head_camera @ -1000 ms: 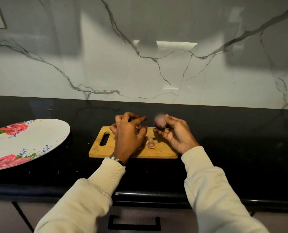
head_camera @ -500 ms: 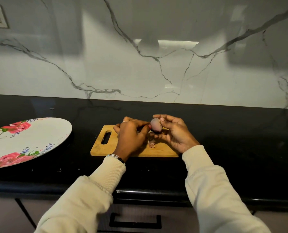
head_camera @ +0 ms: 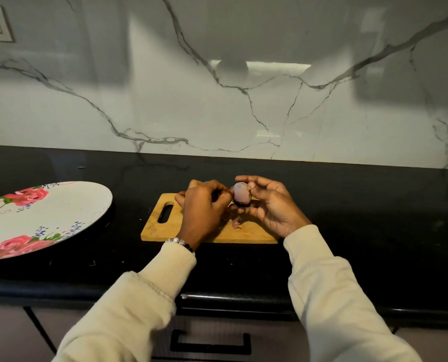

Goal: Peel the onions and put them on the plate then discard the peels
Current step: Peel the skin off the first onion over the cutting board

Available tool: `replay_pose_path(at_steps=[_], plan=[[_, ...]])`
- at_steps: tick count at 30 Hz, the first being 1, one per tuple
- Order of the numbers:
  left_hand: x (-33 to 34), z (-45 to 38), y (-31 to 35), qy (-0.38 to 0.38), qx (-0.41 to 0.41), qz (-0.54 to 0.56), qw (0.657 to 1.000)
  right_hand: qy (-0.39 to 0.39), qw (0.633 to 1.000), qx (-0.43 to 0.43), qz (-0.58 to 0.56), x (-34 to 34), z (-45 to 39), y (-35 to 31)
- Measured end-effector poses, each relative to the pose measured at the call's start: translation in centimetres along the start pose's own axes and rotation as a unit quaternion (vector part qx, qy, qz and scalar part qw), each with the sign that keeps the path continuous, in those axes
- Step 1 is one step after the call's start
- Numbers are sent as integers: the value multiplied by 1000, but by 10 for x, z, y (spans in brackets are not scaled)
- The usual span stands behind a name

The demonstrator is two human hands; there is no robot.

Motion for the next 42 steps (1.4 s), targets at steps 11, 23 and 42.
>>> replay_pose_path(at_steps=[11, 23, 42], plan=[[-9, 1, -15, 57, -34, -32, 997, 11, 997, -21, -79, -10, -2, -7], [1, 1, -5, 17, 8, 16, 1000, -13, 998, 31, -46, -4, 0, 2], [9, -4, -15, 38, 6, 205, 978, -60, 993, -33, -94, 2, -2, -8]])
Point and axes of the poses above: each hand's wrist, its own z-axis away from the middle knuckle, its own x-axis out of the palm, y = z × x, the point moved 10 cm from there along -z, towards the middle knuckle, and after that the axes turned 14 degrees about x, right-handed, at the moved point
